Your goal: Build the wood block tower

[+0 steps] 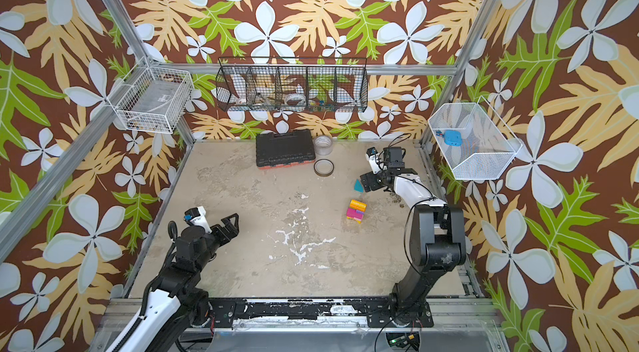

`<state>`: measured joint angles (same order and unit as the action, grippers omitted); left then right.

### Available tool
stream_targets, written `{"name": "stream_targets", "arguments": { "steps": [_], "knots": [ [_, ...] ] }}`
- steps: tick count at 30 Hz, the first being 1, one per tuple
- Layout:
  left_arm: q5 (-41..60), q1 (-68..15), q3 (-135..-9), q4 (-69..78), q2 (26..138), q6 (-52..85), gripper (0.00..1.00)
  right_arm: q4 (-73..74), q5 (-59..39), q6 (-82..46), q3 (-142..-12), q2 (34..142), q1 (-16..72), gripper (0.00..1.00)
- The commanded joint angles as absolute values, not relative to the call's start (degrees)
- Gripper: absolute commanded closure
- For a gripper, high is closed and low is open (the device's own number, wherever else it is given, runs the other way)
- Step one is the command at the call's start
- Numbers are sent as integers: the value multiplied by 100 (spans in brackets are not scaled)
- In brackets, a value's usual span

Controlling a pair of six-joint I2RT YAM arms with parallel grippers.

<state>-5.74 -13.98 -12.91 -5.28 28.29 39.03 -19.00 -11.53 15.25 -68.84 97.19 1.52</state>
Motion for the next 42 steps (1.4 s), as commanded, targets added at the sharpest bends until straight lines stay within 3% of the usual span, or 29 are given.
{"name": "stream_targets", "arguments": {
  "steps": [1,6,24,36,42],
  "knots": [
    [-522,-1392,-1314,-308,2840,3859,4,-2252,-1067,1349,-6847,9472,149,7],
    [-571,-1397,-1332,-278,2945,3881,4,-2557,-1489,1263,-6996,9644,167,12],
    [-525,-1392,-1345,-295,2958,3832,4,-3470,-1045,1376,-8912,11798,640,14],
    [-501,-1392,-1327,-325,2873,3832,4,-3604,-193,1452,-9248,12275,741,15],
    [-505,-1397,-1322,-335,2848,3848,4,-3641,-45,1405,-9266,12402,627,22]
  ]
}}
